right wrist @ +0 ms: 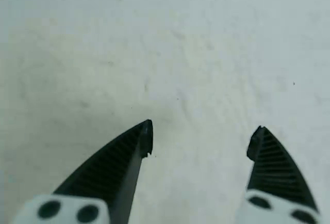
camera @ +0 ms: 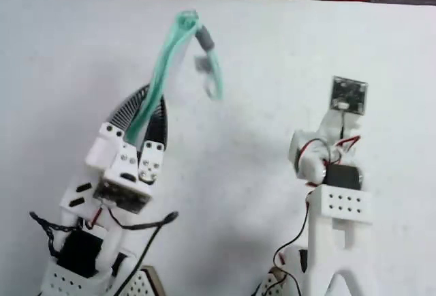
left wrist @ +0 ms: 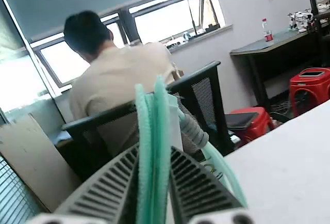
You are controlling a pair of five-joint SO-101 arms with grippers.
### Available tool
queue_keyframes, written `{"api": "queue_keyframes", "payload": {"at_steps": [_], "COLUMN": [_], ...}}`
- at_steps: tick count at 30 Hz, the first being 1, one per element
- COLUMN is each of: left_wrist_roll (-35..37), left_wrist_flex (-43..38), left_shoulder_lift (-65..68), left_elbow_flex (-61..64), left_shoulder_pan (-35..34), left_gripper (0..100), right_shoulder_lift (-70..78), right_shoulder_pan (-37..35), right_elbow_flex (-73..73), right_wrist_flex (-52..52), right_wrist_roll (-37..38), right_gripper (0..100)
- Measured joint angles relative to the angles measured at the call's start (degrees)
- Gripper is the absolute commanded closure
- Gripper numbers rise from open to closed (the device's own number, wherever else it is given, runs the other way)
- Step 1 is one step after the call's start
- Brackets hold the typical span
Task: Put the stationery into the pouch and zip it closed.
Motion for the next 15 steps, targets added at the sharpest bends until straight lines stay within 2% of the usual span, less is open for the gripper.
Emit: {"api": "queue_keyframes", "payload": {"at_steps": [4, 9, 15], "left_wrist_roll": [-7.3, -9.5, -10.1], "left_wrist_flex": [-9.3, -24.4, -27.1], "left_shoulder_lift": [9.0, 30.8, 57.5], "left_elbow_flex": [-0.5, -8.7, -25.4], "left_shoulder_pan": [-1.7, -3.9, -3.7], "left_gripper": [98, 98, 98], "right_shoulder_lift": [0.0, -0.1, -0.1], "right_shoulder_pan": [-0.1, -0.4, -0.4], "right_elbow_flex": [3.5, 4.4, 4.7], "right_wrist_flex": [-4.1, -5.4, -5.5], "right_wrist_roll": [-0.4, -0.4, -0.4], "right_gripper": [70.4, 70.4, 70.4]}}
